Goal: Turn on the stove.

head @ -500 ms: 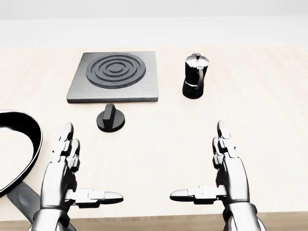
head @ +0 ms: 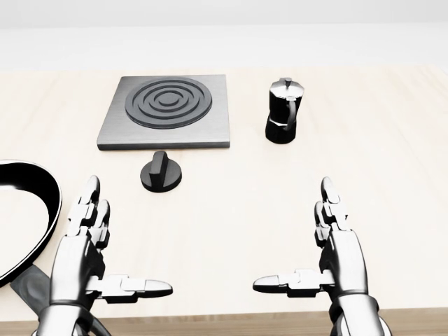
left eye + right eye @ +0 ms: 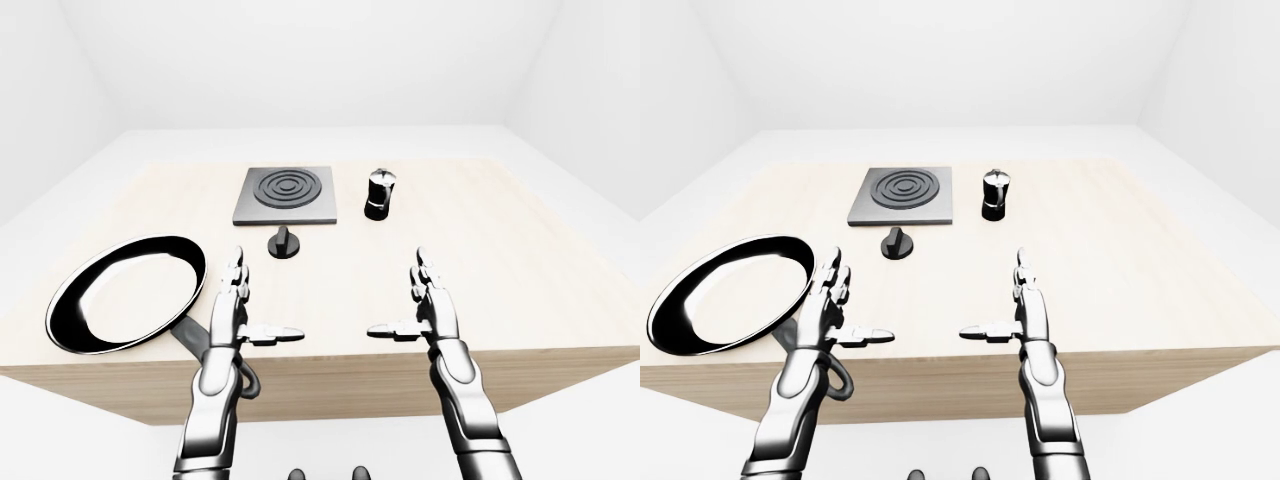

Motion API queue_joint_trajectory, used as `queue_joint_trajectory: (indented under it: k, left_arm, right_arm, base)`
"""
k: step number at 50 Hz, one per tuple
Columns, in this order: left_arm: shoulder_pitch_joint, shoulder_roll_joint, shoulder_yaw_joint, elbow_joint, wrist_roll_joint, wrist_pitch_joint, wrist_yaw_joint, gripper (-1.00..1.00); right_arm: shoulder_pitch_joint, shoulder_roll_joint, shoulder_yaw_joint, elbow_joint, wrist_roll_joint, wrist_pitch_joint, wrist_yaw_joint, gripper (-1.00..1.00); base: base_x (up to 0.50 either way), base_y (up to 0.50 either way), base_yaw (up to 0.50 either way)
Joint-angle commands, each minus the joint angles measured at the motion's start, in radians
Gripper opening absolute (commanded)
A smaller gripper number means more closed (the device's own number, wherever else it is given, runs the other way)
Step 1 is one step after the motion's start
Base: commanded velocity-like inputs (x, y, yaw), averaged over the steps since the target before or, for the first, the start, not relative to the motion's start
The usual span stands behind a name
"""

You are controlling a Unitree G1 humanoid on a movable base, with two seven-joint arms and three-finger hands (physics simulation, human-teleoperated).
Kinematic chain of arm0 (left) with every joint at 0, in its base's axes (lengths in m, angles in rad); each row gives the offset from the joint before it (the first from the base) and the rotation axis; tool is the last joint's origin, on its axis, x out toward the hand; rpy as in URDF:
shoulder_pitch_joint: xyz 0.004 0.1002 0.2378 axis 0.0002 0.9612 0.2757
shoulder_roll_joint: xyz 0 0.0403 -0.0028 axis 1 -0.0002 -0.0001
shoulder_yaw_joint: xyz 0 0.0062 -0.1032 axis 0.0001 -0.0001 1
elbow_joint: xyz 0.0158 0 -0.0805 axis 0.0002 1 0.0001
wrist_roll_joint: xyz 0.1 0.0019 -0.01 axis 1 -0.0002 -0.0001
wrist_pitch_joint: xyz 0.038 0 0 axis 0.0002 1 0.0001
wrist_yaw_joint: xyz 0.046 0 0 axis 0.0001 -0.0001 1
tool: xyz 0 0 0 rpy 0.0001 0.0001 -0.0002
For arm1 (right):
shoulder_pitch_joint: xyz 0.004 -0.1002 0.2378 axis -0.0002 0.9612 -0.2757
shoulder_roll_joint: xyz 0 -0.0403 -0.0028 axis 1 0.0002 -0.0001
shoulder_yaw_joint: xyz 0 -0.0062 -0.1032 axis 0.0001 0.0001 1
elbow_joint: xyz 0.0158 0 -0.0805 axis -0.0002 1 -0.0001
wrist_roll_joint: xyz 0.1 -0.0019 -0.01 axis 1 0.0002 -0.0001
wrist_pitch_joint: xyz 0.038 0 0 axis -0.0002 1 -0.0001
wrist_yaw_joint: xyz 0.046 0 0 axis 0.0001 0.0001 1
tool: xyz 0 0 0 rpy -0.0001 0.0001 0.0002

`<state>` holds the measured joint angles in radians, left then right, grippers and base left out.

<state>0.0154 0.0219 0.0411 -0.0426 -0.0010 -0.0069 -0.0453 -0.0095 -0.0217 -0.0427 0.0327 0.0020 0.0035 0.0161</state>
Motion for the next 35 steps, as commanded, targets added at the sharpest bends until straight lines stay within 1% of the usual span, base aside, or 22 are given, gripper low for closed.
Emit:
queue_joint_trajectory:
  k: [1, 4, 6, 7, 9, 11, 13, 16, 21, 25, 26, 31, 33, 35]
  left_arm:
    - [0.004, 0.0, 0.001, -0.003, -0.006, 0.006, -0.013, 1.0]
    - [0.005, 0.0, 0.0, -0.012, -0.005, 0.011, -0.013, 1.0]
    - [0.004, 0.0, 0.001, -0.006, -0.005, 0.007, -0.014, 1.0]
    - [0.007, 0.0, 0.0, -0.014, -0.005, 0.012, -0.014, 1.0]
    - [0.004, 0.001, 0.0, -0.002, -0.002, 0.001, -0.014, 1.0]
    - [0.002, 0.001, 0.002, 0.002, -0.002, -0.002, -0.013, 1.0]
    - [0.001, 0.001, 0.002, -0.001, -0.003, 0.004, -0.013, 1.0]
    - [0.001, 0.002, 0.003, 0.002, -0.003, 0.001, -0.014, 1.0]
    - [0.001, 0.002, 0.003, -0.005, -0.002, 0.007, -0.013, 1.0]
    - [0.0, 0.003, 0.004, 0.002, -0.001, 0.002, -0.014, 1.0]
    - [0.0, 0.003, 0.004, 0.001, -0.001, 0.003, -0.014, 1.0]
    - [-0.001, 0.003, 0.005, 0.009, -0.001, -0.005, -0.014, 1.0]
    - [-0.001, 0.003, 0.006, 0.011, -0.001, -0.006, -0.014, 1.0]
    - [0.0, 0.003, 0.005, 0.005, -0.001, -0.002, -0.013, 1.0]
  right_arm:
    - [-0.001, 0.0, 0.0, 0.0, -0.005, 0.001, -0.002, 1.0]
    - [-0.003, 0.0, -0.001, 0.007, -0.004, -0.004, -0.002, 1.0]
    - [-0.002, -0.001, 0.0, 0.007, -0.005, -0.006, -0.002, 1.0]
    - [-0.001, -0.001, 0.0, 0.005, -0.005, -0.005, -0.002, 1.0]
    - [-0.001, 0.0, 0.0, 0.003, -0.005, -0.001, -0.002, 1.0]
    - [-0.001, 0.0, 0.001, 0.0, -0.005, 0.002, -0.002, 1.0]
    - [-0.001, 0.0, 0.001, 0.0, -0.006, 0.0, -0.002, 1.0]
    - [-0.002, 0.0, 0.001, 0.008, -0.007, -0.006, -0.001, 1.0]
    - [-0.004, 0.0, 0.001, 0.009, -0.007, -0.005, -0.001, 1.0]
    - [-0.002, 0.0, 0.002, 0.003, -0.008, 0.001, -0.001, 1.0]
    - [-0.003, 0.0, 0.002, 0.008, -0.007, -0.003, -0.001, 1.0]
    - [-0.003, 0.0, 0.001, 0.009, -0.007, -0.005, -0.001, 1.0]
    - [-0.003, 0.0, 0.001, 0.013, -0.007, -0.009, 0.0, 1.0]
    - [-0.001, 0.0, 0.002, 0.007, -0.007, -0.006, -0.001, 1.0]
  base:
    - [0.0, 0.0, 0.0]
    - [0.0, 0.0, 0.0]
    - [0.16, 0.0, 0.0]
    - [0.16, 0.0, 0.0]
    - [0.16, 0.0, 0.0]
    - [0.16, 0.0, 0.0]
    - [0.16, 0.0, 0.0]
    - [0.16, 0.0, 0.0]
    - [0.16, 0.0, 0.0]
    - [0.16, 0.0, 0.0]
    - [0.24, 0.0, 0.0]
    - [0.24, 0.0, 0.0]
    - [0.23, 0.0, 0.0]
    - [0.24, 0.0, 0.0]
